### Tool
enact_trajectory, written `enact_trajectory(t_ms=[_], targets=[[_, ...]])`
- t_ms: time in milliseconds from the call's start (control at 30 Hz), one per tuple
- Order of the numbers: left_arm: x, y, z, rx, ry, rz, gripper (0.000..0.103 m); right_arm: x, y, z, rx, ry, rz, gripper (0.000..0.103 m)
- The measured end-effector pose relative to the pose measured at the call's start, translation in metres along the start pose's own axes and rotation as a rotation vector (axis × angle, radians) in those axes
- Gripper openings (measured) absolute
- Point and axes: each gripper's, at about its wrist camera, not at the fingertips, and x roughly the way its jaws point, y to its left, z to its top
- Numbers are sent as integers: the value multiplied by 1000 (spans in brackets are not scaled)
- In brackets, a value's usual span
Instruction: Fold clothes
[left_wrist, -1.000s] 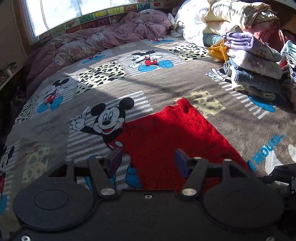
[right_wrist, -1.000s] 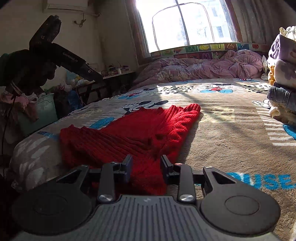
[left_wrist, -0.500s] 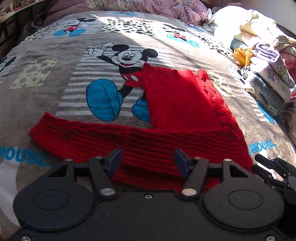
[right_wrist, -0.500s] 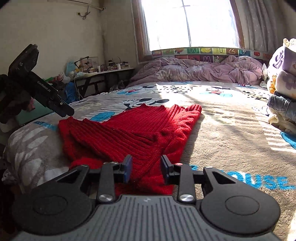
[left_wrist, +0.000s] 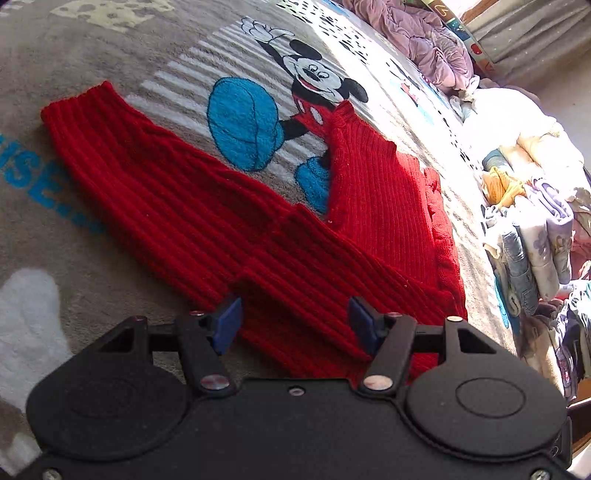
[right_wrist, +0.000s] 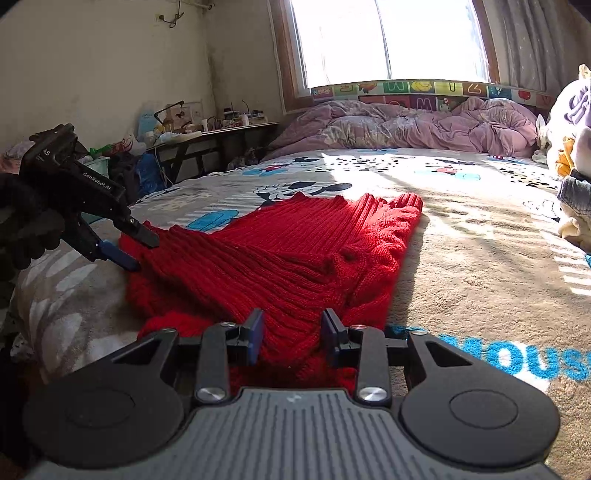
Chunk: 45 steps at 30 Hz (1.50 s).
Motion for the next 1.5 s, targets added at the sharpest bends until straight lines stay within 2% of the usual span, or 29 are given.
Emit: enact_trajectory(t_ms=[100,200,267,333,367,400,600,733,933,1033,1200,1333,1500], targets=[[-2,-2,-2,-7,-39,-14,58,1,-1,0,9,-7,8,37],[-3,-5,-3,4,-55,-5,47,2,0,1,13,-12,24,37],[-3,-7,-3,15,-62,6,44,4,1,0,10,-4,27,38],[-2,-9,-3,28,-70,18,32,3,1,0,13,-2,29,38],[-3,-12,-2,43,-80,27,16,2,1,0,13,-5,31,38],[-5,-16,0,55,-97,27,9,2,2,1,12,-7,33,39],[-26,-78,21,164,-218,-50,8,-8,5,1,-6,-13,48,41],[-24,-132,36,256,-246,-71,7,-12,4,1,4,-8,55,49],[13,-208,51,456,-175,-38,6,-16,6,0,-1,27,75,48],[35,-234,56,524,-137,-25,6,-16,8,-1,-10,46,71,48],[75,-246,69,481,-115,-58,6,-16,3,-3,9,59,78,48],[110,-243,81,420,-82,-32,5,-15,0,-4,31,67,90,48],[145,-232,93,328,-56,-5,5,-13,-14,-4,139,67,132,48]])
